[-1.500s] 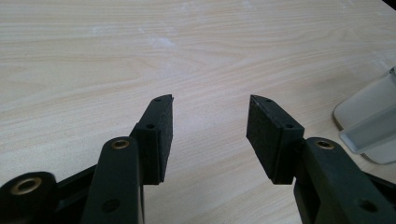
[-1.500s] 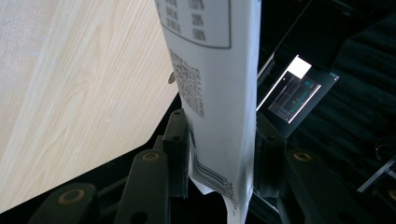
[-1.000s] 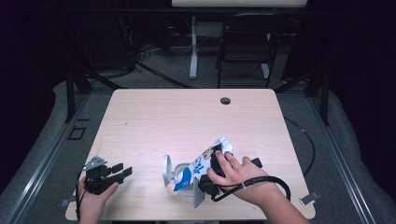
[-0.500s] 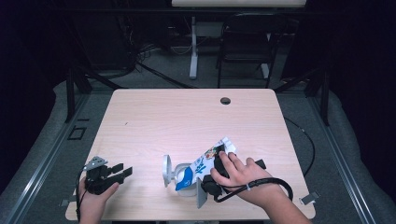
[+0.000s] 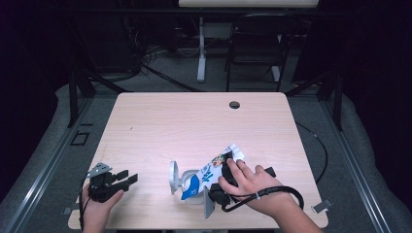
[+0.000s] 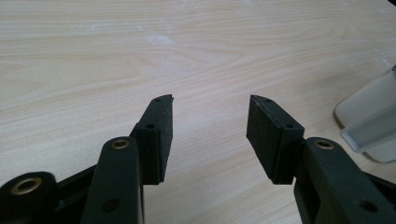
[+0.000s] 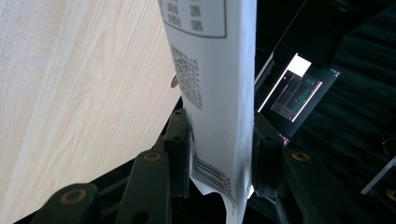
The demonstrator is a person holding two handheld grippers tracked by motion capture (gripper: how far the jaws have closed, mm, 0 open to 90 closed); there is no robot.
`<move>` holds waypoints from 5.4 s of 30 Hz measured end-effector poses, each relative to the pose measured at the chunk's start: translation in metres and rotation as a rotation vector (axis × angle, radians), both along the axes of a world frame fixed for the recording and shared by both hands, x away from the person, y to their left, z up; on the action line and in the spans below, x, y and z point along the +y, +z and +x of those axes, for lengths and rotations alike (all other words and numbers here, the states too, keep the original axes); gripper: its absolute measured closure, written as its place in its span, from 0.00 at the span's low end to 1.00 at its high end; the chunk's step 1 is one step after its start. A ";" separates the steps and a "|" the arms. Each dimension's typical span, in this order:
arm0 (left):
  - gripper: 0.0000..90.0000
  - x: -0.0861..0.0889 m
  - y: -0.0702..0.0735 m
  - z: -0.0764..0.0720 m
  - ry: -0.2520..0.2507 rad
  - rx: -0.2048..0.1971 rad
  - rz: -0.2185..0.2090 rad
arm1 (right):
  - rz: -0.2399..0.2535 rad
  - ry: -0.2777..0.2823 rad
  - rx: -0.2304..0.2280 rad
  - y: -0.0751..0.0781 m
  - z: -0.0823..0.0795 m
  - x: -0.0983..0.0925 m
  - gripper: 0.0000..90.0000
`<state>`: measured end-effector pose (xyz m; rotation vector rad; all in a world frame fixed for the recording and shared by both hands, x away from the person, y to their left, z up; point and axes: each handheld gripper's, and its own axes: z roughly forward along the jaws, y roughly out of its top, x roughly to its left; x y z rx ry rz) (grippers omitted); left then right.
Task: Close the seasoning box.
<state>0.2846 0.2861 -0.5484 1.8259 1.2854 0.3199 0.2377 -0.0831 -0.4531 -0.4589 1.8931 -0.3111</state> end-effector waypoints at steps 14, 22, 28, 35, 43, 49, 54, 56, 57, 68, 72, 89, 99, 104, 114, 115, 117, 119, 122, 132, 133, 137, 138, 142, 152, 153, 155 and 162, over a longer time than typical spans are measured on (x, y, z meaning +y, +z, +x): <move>0.57 0.000 -0.001 0.000 -0.003 0.007 0.004 | 0.077 0.003 0.027 -0.001 -0.004 0.001 0.74; 0.57 0.000 -0.001 0.000 -0.003 0.007 0.005 | 0.178 -0.009 0.058 0.000 -0.006 -0.001 0.75; 0.57 0.000 -0.001 0.001 -0.003 0.007 0.005 | 0.243 -0.026 0.079 -0.001 -0.011 -0.004 0.76; 0.57 0.000 -0.002 0.001 -0.002 0.008 0.006 | 0.325 -0.047 0.106 -0.008 -0.010 -0.013 0.77; 0.57 0.000 -0.003 0.002 0.004 0.006 0.008 | 0.465 -0.074 0.154 -0.015 -0.010 -0.027 0.77; 0.57 0.001 -0.003 0.003 0.009 0.011 0.006 | 0.549 -0.100 0.197 -0.026 -0.010 -0.035 0.78; 0.57 0.000 -0.003 0.003 0.008 0.012 0.005 | 0.652 -0.113 0.242 -0.038 -0.010 -0.040 0.78; 0.57 0.000 -0.003 0.002 0.006 0.017 0.004 | 0.689 -0.124 0.254 -0.041 -0.009 -0.041 0.78; 0.57 0.001 -0.003 0.001 0.003 0.022 0.006 | 0.712 -0.126 0.261 -0.043 -0.009 -0.042 0.78; 0.57 -0.001 -0.002 0.004 0.022 0.015 -0.016 | 0.930 -0.162 0.354 -0.060 -0.009 -0.046 0.78; 0.57 0.000 -0.003 0.006 0.033 0.015 -0.027 | 0.988 -0.167 0.371 -0.068 -0.008 -0.047 0.79; 0.57 0.006 -0.006 0.006 0.068 0.020 -0.036 | 1.266 -0.190 0.500 -0.072 -0.001 -0.059 0.96; 0.57 0.007 -0.006 0.006 0.062 0.021 -0.029 | 1.421 -0.199 0.549 -0.069 0.003 -0.073 0.98; 0.57 0.008 -0.005 0.004 0.062 0.016 -0.025 | 1.518 -0.232 0.561 -0.068 0.009 -0.082 0.98; 0.57 0.007 -0.003 0.001 0.056 0.006 -0.021 | 1.697 -0.341 0.543 -0.075 0.023 -0.110 0.97; 0.57 0.007 -0.003 0.001 0.051 0.009 -0.019 | 1.711 -0.353 0.544 -0.077 0.024 -0.113 0.97; 0.57 0.006 -0.003 0.001 0.044 0.015 -0.015 | 1.719 -0.378 0.540 -0.080 0.026 -0.117 0.97; 0.57 0.004 -0.003 0.001 0.049 0.005 -0.016 | 1.724 -0.401 0.537 -0.083 0.029 -0.120 0.97; 0.57 0.000 -0.003 0.001 0.039 0.002 -0.015 | 1.710 -0.422 0.536 -0.088 0.035 -0.123 0.97; 0.57 -0.006 -0.004 0.003 0.016 0.005 -0.003 | 1.692 -0.496 0.561 -0.100 0.044 -0.129 0.97; 0.57 -0.006 -0.003 0.003 0.013 0.009 -0.001 | 1.695 -0.505 0.562 -0.101 0.045 -0.129 0.97; 0.57 -0.008 -0.004 0.003 0.015 0.006 -0.010 | 1.695 -0.541 0.582 -0.106 0.047 -0.131 0.97; 0.57 -0.008 -0.004 0.003 0.016 0.005 -0.013 | 1.693 -0.548 0.584 -0.107 0.048 -0.131 0.97; 0.57 -0.009 -0.004 0.004 0.008 0.010 -0.003 | 1.683 -0.561 0.590 -0.109 0.049 -0.131 0.96; 0.57 -0.009 -0.004 0.003 0.005 0.017 -0.001 | 1.669 -0.583 0.592 -0.112 0.049 -0.132 0.88; 0.57 -0.009 -0.004 0.003 0.003 0.016 0.001 | 1.663 -0.584 0.592 -0.113 0.048 -0.132 0.87; 0.57 -0.008 -0.004 0.003 0.003 0.017 0.000 | 1.660 -0.585 0.591 -0.113 0.048 -0.132 0.85; 0.57 -0.009 -0.003 0.003 0.009 0.004 -0.009 | 1.644 -0.594 0.605 -0.115 0.044 -0.133 0.67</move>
